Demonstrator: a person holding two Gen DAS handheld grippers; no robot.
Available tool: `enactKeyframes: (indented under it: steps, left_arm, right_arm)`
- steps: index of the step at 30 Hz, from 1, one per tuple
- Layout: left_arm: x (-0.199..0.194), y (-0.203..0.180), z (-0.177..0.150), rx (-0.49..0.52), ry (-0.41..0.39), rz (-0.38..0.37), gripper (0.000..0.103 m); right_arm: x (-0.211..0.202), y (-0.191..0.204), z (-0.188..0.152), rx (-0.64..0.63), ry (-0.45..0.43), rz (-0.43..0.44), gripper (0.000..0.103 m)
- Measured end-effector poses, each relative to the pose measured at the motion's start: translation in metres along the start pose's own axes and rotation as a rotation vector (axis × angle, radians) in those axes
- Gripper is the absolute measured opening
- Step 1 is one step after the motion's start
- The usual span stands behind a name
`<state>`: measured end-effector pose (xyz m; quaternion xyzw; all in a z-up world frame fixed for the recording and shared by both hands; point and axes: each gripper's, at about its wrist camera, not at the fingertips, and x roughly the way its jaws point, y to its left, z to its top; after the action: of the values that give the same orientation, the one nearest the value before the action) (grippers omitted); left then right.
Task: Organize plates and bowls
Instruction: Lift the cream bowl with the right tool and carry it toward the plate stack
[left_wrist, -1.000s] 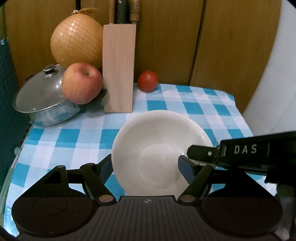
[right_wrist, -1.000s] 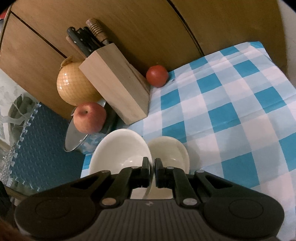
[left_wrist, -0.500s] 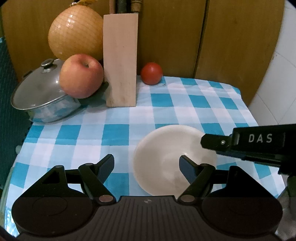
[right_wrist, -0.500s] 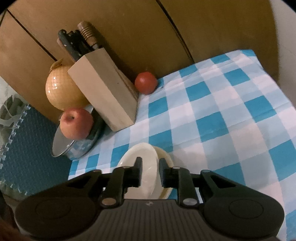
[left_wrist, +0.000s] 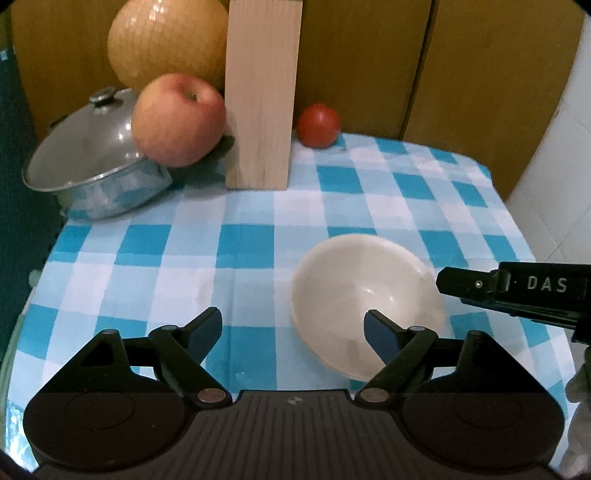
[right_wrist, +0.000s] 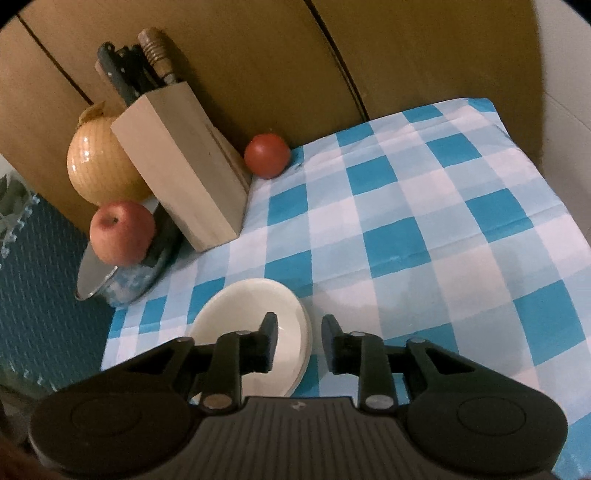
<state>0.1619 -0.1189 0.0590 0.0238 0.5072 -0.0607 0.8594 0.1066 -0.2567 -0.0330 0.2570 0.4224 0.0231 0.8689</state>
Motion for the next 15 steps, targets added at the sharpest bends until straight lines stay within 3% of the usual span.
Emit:
enactKeyframes:
  steps: [12, 15]
  left_arm:
    - [0.018, 0.001, 0.003, 0.012, 0.045, 0.053, 0.082]
    - [0.023, 0.002, 0.004, 0.008, 0.064, 0.053, 0.068]
  right_arm:
    - [0.024, -0.003, -0.007, -0.003, 0.091, -0.015, 0.028]
    - [0.028, -0.002, -0.009, -0.016, 0.100, -0.006, 0.023]
